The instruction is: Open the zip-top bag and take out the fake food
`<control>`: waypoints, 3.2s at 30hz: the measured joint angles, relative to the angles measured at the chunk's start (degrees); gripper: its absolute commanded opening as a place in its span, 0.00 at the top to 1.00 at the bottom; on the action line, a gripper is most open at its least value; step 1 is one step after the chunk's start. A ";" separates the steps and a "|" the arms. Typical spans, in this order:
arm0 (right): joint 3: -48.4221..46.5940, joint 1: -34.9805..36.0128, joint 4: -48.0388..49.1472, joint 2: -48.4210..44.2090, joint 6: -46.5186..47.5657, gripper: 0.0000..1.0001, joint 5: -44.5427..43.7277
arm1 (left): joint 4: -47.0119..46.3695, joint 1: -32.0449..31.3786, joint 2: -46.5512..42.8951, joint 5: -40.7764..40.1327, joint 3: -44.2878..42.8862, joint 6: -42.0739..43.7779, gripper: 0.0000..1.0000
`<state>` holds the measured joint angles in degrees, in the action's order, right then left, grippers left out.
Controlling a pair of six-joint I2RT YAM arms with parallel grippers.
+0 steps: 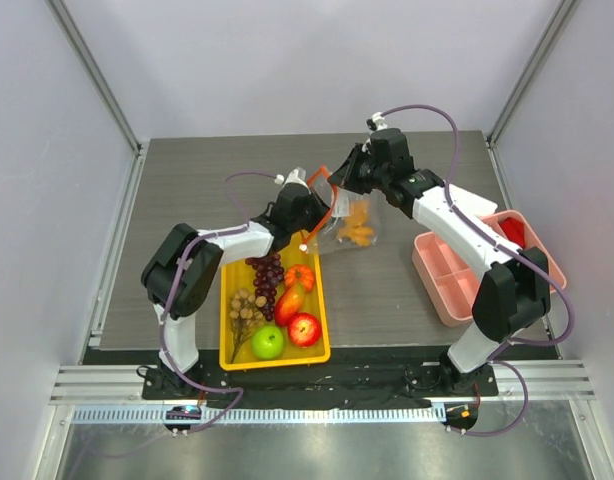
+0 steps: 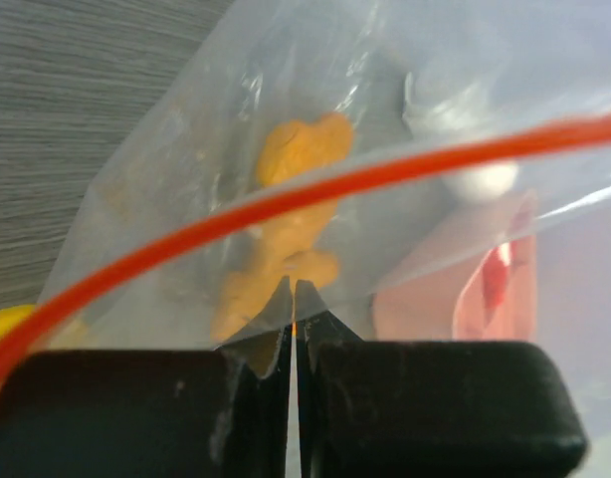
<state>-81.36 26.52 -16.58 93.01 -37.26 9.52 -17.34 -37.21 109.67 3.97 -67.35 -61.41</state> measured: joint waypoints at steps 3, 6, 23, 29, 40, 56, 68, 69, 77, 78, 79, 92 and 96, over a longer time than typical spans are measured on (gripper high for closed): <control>-1.20 -0.04 -0.22 0.13 -0.33 0.99 0.83 | -0.39 -0.33 0.02 0.09 1.05 3.76 0.84; -2.97 -0.39 -0.17 0.85 -0.48 0.99 1.95 | 1.70 -0.48 1.07 1.68 -1.27 6.34 0.67; -4.31 -10.45 -1.73 5.90 1.77 0.35 8.83 | 11.06 2.40 12.63 8.83 -15.96 8.35 0.50; -3.91 -19.10 -4.76 5.84 6.19 0.80 2.78 | 11.28 3.17 14.23 12.63 -18.49 9.55 0.45; 0.90 -15.13 -8.70 12.87 11.17 0.99 -8.48 | 12.79 3.06 16.61 16.68 -21.22 10.62 0.42; 6.56 -13.53 -4.87 19.21 10.16 0.98 -5.97 | 15.08 3.06 20.24 19.56 -23.91 10.86 0.41; 6.54 -13.16 -1.64 19.87 8.41 0.98 -0.79 | 11.32 3.13 22.16 21.35 -24.79 8.98 0.97; 6.51 -13.16 -1.68 19.85 8.44 0.98 -0.87 | 11.15 3.15 22.10 21.33 -24.79 9.01 1.00; 5.68 -13.64 -6.12 15.96 11.52 0.49 -7.56 | 17.20 3.39 18.14 19.34 -25.20 13.46 1.00; 5.62 -14.03 -6.38 14.49 12.00 0.43 -7.76 | 17.57 3.54 17.42 19.87 -25.20 13.75 1.00; 5.60 -14.40 -6.34 13.57 11.87 0.42 -7.61 | 17.55 3.74 16.74 20.52 -25.20 13.79 1.00; 4.35 -16.50 -3.23 5.84 9.90 0.04 2.58 | 27.19 5.75 11.58 18.08 -29.00 17.20 1.00; 4.17 -13.66 -0.52 2.36 9.75 0.00 5.46 | 30.18 4.96 9.40 13.64 -28.59 19.17 1.00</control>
<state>-77.19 12.86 -17.10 95.37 -27.51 14.98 12.84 -32.25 119.07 17.61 -95.94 -42.24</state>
